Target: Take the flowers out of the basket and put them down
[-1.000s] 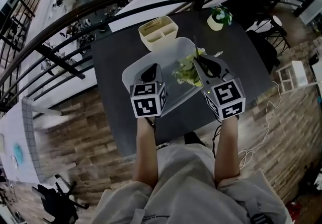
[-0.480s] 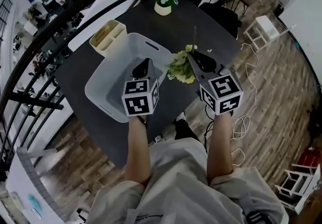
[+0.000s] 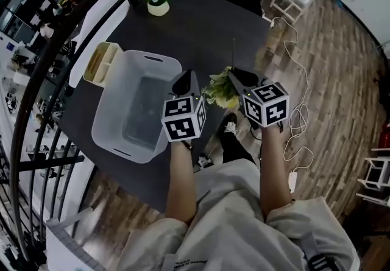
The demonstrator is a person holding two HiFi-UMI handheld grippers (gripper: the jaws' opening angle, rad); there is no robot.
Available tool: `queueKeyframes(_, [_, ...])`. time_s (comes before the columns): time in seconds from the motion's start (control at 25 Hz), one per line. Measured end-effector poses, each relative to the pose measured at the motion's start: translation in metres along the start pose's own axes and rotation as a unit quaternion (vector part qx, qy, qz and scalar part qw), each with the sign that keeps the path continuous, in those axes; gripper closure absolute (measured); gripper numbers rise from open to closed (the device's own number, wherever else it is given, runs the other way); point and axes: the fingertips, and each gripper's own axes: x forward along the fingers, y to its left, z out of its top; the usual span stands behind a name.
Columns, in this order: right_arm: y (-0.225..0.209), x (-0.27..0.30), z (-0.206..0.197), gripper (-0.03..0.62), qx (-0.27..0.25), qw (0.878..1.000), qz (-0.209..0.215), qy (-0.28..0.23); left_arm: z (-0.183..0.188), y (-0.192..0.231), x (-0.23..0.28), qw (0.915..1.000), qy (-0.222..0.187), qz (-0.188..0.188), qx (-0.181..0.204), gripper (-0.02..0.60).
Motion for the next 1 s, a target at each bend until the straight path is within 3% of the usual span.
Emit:
queueKeyframes(0.2, [-0.009,0.029,-0.047,0.54,0.07,0.996,0.018,0.047,-0.014,-0.015,0.021,0.9998,0.016,-0.011,-0.001,0.579])
queueKeyframes(0.44, [-0.026,0.066,-0.062,0.54,0.093,0.991,0.035,0.087,-0.019,-0.006,0.044,0.9996,0.028,0.007,-0.006,0.579])
queueKeyframes(0.76, [-0.042,0.124,-0.073,0.525,0.063,0.989,0.049,0.128,-0.01,0.021,0.077,0.9983,0.017,0.045,-0.032,0.578])
queueKeyframes(0.88, [-0.042,0.138,-0.078,0.515,0.075,0.987,0.057,0.133,-0.003,0.026,0.08,0.9977,0.004,0.048,-0.047,0.579])
queueKeyframes(1.0, [-0.039,0.143,-0.076,0.461,0.08,0.986,0.063,0.129,0.003,0.026,0.079,0.998,-0.003,0.049,-0.039,0.579])
